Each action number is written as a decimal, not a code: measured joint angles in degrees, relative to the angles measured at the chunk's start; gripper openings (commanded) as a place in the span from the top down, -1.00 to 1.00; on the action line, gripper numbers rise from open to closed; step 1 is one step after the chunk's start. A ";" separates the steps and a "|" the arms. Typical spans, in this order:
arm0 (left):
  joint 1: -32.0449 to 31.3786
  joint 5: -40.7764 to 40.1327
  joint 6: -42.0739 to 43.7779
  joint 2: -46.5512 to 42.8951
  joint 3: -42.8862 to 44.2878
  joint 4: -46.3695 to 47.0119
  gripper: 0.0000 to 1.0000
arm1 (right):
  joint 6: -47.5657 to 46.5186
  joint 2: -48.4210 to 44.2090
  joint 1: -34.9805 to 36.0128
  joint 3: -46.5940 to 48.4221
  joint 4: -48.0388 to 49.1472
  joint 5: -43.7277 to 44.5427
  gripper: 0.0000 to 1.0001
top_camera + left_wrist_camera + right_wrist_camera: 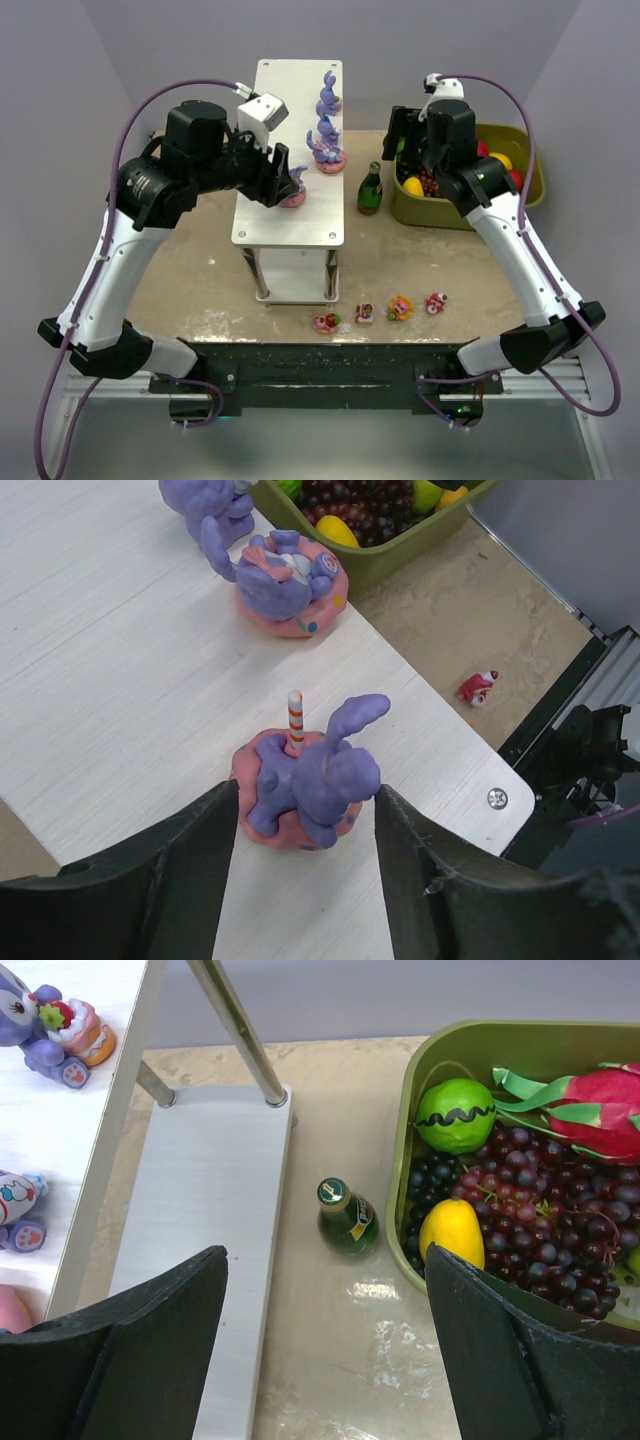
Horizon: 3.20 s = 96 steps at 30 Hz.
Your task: Place and organize the plastic toys onto the shelf
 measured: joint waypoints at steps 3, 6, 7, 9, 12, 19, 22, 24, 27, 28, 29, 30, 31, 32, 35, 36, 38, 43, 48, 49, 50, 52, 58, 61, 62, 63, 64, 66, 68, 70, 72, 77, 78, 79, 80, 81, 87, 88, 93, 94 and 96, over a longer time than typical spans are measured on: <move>0.00 0.02 -0.09 0.00 0.11 0.26 -0.36 | 0.09 0.00 0.00 0.00 0.28 0.00 -0.65; 0.00 -0.48 -0.15 0.00 0.35 0.37 -0.40 | 0.09 -0.02 0.00 0.17 0.39 -0.44 -0.66; 0.00 -0.79 -0.20 -0.02 0.46 0.52 -0.42 | 0.09 -0.02 0.00 0.26 0.48 -1.03 -0.66; 0.00 -2.60 -0.63 -0.26 0.50 1.29 -0.46 | -0.15 -0.17 0.00 0.74 0.81 -2.73 -0.64; 0.00 -6.86 -2.32 -1.38 0.17 2.69 -0.58 | -0.26 -1.99 0.00 0.61 2.12 -8.11 -0.63; 1.88 -14.45 -7.82 -5.35 -1.01 7.21 -0.60 | -0.50 -12.13 4.66 -1.57 9.75 -17.07 -0.68; 4.31 -14.71 -9.46 -6.16 -1.88 9.53 -0.61 | -1.53 -14.34 10.10 -1.55 12.13 -18.25 -0.69; 5.73 -13.77 -10.34 -6.67 -3.15 10.86 -0.61 | -1.90 -14.32 12.70 -1.55 12.83 -19.52 -0.69; 7.52 -12.33 -11.76 -6.88 -4.31 11.72 -0.58 | -2.05 -13.07 15.56 -1.38 13.03 -20.11 -0.72; 8.24 -11.69 -12.31 -6.86 -4.50 11.78 -0.52 | -2.03 -12.13 16.76 -1.16 12.90 -19.47 -0.72; 8.83 -11.08 -12.81 -6.78 -4.55 11.78 -0.48 | -1.97 -11.28 17.94 -1.03 12.74 -18.84 -0.73; 9.55 -10.25 -13.42 -6.64 -4.70 11.96 -0.41 | -1.55 -10.23 19.43 -0.87 12.33 -17.57 -0.72; 10.10 -9.57 -14.12 -6.60 -5.09 12.28 -0.37 | -0.98 -9.25 20.94 -0.85 11.72 -16.44 -0.71; 10.49 -8.70 -14.56 -6.51 -5.53 12.41 -0.34 | -0.07 -8.48 22.45 -0.85 10.84 -15.45 -0.69; 10.69 -5.99 -15.74 -5.88 -7.67 13.11 -0.23 | 3.32 -7.45 25.94 -1.60 9.03 -12.00 -0.64; 10.67 -5.09 -15.82 -5.57 -8.41 13.18 -0.18 | 4.17 -7.45 26.75 -1.77 8.61 -10.95 -0.62; 10.67 -3.61 -15.98 -4.79 -9.44 13.16 -0.15 | 6.01 -7.48 29.31 -1.86 8.04 -8.28 -0.58; 10.67 0.52 -16.76 -2.60 -11.02 13.90 0.03 | 8.48 -7.21 34.14 -1.75 7.19 -5.09 -0.50; 10.67 3.41 -16.90 -1.68 -11.82 14.60 0.28 | 10.40 -4.28 36.44 0.42 5.95 -2.34 -0.41; 10.67 3.87 -16.87 -1.68 -12.00 14.49 0.31 | 10.69 -3.41 36.76 0.98 5.70 -1.70 -0.38; 10.67 4.13 -16.90 -1.66 -12.04 14.43 0.35 | 10.99 -2.64 36.98 1.36 5.46 -0.79 -0.35; 10.67 4.55 -16.72 -1.66 -12.04 14.43 0.49 | 11.56 -1.31 37.31 1.88 4.83 0.59 -0.29; 10.67 5.81 -16.57 -1.73 -13.14 14.34 0.62 | 12.85 1.77 37.64 3.28 3.78 3.61 -0.18; 10.67 6.47 -16.44 -1.73 -14.56 14.25 0.70 | 13.11 2.27 37.64 3.87 3.58 5.16 -0.17; 10.67 6.69 -16.22 -1.73 -14.95 14.05 0.76 | 13.16 2.32 37.64 4.00 3.56 5.51 -0.16; 10.67 6.88 -16.02 -1.73 -15.32 14.03 0.78 | 13.20 2.36 37.68 4.20 3.54 6.32 -0.16; 10.67 7.19 -15.65 -1.73 -15.52 14.01 0.81 | 13.27 2.40 37.68 4.39 3.50 6.86 -0.16; 10.67 7.72 -15.32 -1.84 -15.91 14.08 0.88 | 13.31 2.49 37.68 4.76 3.52 7.93 -0.16; 10.67 8.37 -15.04 -2.34 -16.61 14.21 0.94 | 13.31 2.69 37.68 5.16 3.61 8.66 -0.15; 10.67 8.98 -14.75 -3.10 -17.38 14.16 0.94 | 13.31 3.02 37.68 5.38 3.58 9.46 -0.15; 10.67 9.33 -14.38 -4.15 -18.25 14.16 0.95 | 13.31 3.43 37.68 5.49 3.58 9.66 -0.15; 10.69 9.35 -14.08 -6.54 -19.52 14.05 0.95 | 13.18 4.57 37.68 5.60 3.54 10.08 -0.03; 10.69 9.38 -14.10 -6.88 -19.63 14.03 0.95 | 13.09 4.57 37.68 5.62 3.48 10.14 0.00; 10.69 9.40 -14.08 -7.19 -19.71 14.12 0.94 | 13.07 4.57 37.68 5.68 3.32 10.36 0.13; 10.69 9.40 -14.10 -7.43 -19.78 14.16 0.93 | 13.00 4.57 37.68 5.70 3.26 10.54 0.17; 10.69 9.38 -14.10 -7.63 -19.85 14.19 0.90 | 12.81 4.57 37.68 5.70 3.15 10.91 0.20; 10.69 9.01 -14.14 -8.11 -19.85 14.23 0.75 | 11.89 4.57 37.68 5.73 2.82 13.11 0.52; 10.69 8.81 -14.14 -8.11 -19.85 14.21 0.74 | 11.47 4.57 37.75 5.73 2.78 13.73 0.55; 10.69 7.65 -14.16 -8.11 -19.85 14.21 0.68 | 7.80 4.55 37.92 6.54 1.27 16.92 0.63; 10.69 7.39 -14.16 -8.11 -19.85 14.21 0.67 | 6.95 4.52 37.90 6.99 0.42 17.62 0.63; 10.69 7.06 -14.16 -8.11 -19.85 14.21 0.66 | 5.18 4.48 37.90 7.91 -1.09 18.99 0.63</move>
